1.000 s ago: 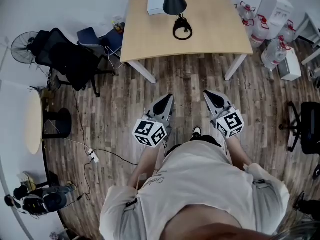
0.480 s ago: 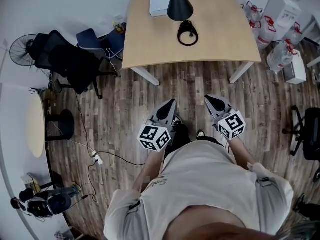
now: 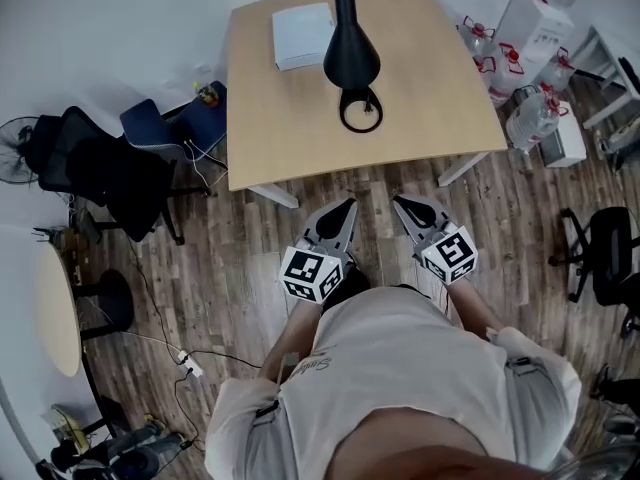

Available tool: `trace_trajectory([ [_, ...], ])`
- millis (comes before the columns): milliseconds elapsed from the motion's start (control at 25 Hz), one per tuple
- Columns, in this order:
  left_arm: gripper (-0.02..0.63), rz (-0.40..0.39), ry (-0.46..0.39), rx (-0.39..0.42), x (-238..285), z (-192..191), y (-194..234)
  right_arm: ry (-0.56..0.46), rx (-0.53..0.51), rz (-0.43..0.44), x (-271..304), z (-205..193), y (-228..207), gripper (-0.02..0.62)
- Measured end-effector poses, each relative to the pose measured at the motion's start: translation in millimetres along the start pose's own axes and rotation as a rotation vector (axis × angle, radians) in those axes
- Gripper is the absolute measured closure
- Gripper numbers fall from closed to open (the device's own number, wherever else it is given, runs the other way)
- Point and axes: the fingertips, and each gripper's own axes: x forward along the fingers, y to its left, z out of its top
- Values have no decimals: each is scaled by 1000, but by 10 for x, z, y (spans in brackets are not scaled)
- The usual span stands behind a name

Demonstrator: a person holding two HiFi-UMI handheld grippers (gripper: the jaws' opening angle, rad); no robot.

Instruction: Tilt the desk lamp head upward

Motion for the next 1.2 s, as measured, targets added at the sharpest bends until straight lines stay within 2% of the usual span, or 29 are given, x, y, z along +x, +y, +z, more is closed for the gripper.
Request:
trace_trajectory([
  [120,589,-47,11,2,168,102,275,14,-25,-52,245,109,-149,600],
  [320,589,-126,24,11,401,207,633,17,4,-159,532,168,-387,600],
  [560,589,-178,56,13,544,166,862,45,40,-222,706,68,-485,600],
  [920,589,-173,104,-11,894,141,1052,70,53,-221,961,-23,-866,600],
  [1080,589,-116,99,-20,1204,261,1143,90,86,-197,1074,-199,-1210,600],
  [1200,589,-78,102,-23,1415,340,1279,106,72,-171,1254,-255,-1498,600],
])
